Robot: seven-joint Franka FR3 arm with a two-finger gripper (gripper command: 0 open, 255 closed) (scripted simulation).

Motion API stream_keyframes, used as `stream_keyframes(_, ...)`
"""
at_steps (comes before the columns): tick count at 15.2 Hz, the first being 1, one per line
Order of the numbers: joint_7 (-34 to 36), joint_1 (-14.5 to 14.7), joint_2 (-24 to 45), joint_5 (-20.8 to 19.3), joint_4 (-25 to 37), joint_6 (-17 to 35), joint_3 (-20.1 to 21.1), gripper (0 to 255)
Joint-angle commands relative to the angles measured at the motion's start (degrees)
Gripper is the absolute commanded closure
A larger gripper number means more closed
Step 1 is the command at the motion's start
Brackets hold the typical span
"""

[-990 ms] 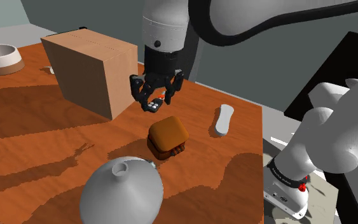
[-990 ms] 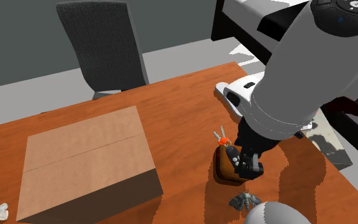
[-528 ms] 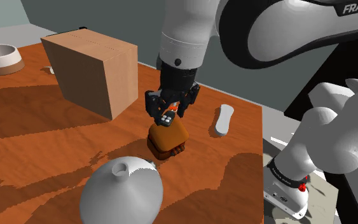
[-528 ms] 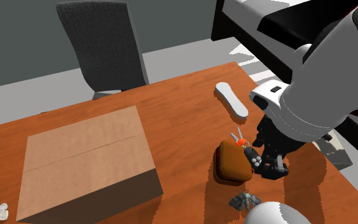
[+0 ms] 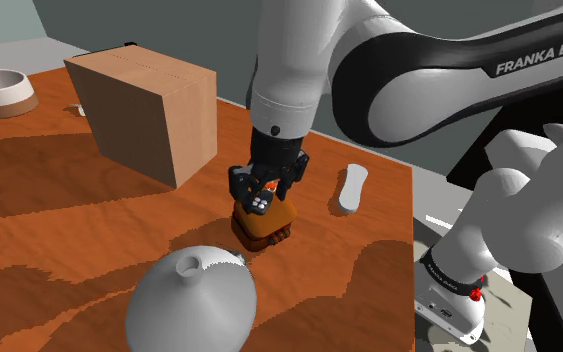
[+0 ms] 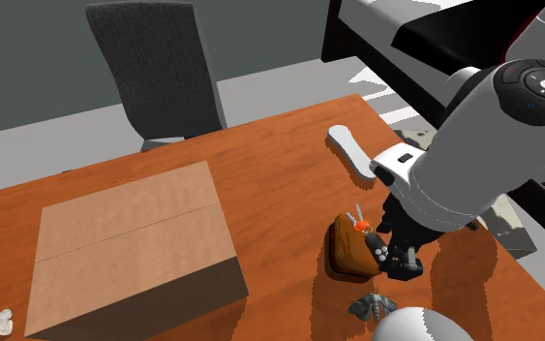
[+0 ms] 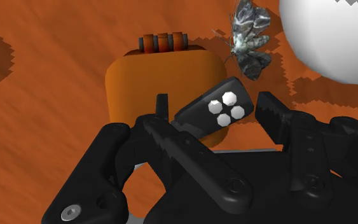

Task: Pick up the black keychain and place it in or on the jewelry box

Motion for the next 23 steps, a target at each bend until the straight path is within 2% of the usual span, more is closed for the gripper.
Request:
stream_keyframes(1, 0.2, 0.0, 0.4, -0.1, -1.0, 1.4, 0.2, 255)
stream_keyframes(4, 0.4, 0.0, 1.2, -0.4, -2.6, 3.7, 0.4, 255)
stream_keyframes(12, 0.4, 0.0, 1.2, -0.4, -2.6, 3.7, 0.4, 255)
stream_keyframes(13, 0.4, 0.0, 1.2, -0.4, -2.6, 3.7, 0.4, 0)
stream_keyframes(18, 0.4, 0.0, 1.2, -0.4, -2.6, 3.7, 0.4, 0)
stream_keyframes(22, -0.3, 0.0, -1.2, 0.4, 2.6, -3.7, -0.3, 0)
stream_keyframes(23, -0.3, 0.0, -1.2, 0.4, 2.6, -3.7, -0.3, 0)
